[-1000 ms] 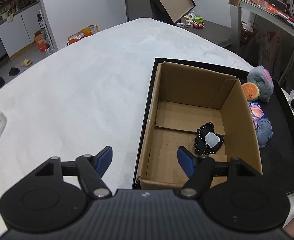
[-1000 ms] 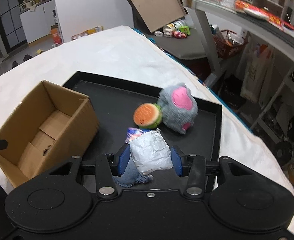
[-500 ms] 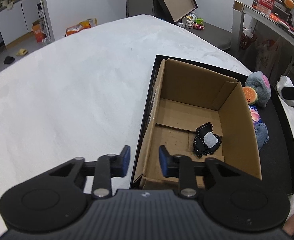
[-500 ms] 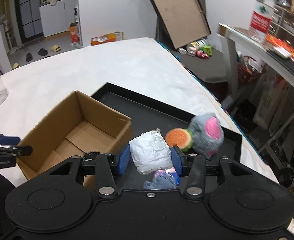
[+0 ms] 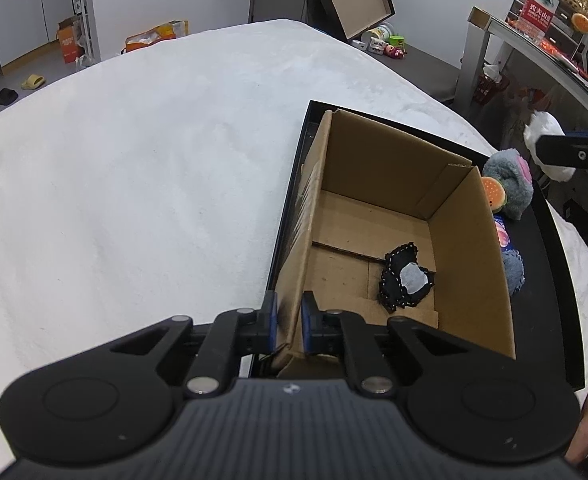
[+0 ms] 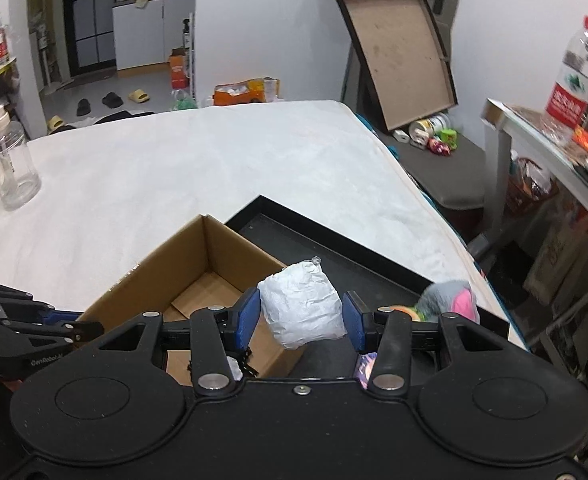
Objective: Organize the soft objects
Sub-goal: 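Carry the white ball into the box and release it while left holds box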
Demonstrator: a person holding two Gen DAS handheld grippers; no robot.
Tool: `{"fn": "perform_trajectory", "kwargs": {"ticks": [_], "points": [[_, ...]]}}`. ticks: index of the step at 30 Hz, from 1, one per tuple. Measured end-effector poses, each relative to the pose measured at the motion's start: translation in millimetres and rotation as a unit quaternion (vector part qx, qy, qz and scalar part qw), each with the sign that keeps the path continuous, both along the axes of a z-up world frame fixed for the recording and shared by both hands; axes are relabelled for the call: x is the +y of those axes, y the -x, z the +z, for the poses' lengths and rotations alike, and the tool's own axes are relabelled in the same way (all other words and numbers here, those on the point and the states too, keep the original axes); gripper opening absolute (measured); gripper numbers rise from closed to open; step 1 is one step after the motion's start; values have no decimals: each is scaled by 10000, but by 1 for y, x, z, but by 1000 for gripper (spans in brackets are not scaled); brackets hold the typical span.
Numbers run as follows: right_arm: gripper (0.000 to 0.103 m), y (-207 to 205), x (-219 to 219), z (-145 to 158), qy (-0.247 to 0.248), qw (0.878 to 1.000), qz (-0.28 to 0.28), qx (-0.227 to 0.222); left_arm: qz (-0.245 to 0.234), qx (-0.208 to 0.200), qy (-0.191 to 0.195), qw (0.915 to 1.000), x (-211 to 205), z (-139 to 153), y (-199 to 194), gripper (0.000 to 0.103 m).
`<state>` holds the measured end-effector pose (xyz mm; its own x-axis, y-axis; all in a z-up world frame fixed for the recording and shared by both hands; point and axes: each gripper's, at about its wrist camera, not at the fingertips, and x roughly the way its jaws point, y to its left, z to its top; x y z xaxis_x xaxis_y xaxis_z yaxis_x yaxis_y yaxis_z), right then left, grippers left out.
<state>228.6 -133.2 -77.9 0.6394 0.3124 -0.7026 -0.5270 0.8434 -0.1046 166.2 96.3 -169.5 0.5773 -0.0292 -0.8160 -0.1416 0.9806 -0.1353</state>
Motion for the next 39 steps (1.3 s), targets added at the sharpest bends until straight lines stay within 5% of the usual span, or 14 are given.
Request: {"fn": "perform_trajectory", "kwargs": {"ticks": [14, 18, 27, 39], "points": [[45, 1, 43, 1, 227, 9983, 500, -207, 15, -11, 130, 9999, 5, -2, 1, 11], [46, 1, 49, 8, -48, 9980, 614, -159, 30, -8, 150, 9999, 7, -2, 0, 11], [67, 3, 51, 8, -74, 9967, 760, -286, 50, 38, 141, 9999, 7, -3, -1, 11], [74, 8, 10, -12, -63, 9994, 331, -95, -59, 56, -619, 9980, -15, -1, -4, 24]]}}
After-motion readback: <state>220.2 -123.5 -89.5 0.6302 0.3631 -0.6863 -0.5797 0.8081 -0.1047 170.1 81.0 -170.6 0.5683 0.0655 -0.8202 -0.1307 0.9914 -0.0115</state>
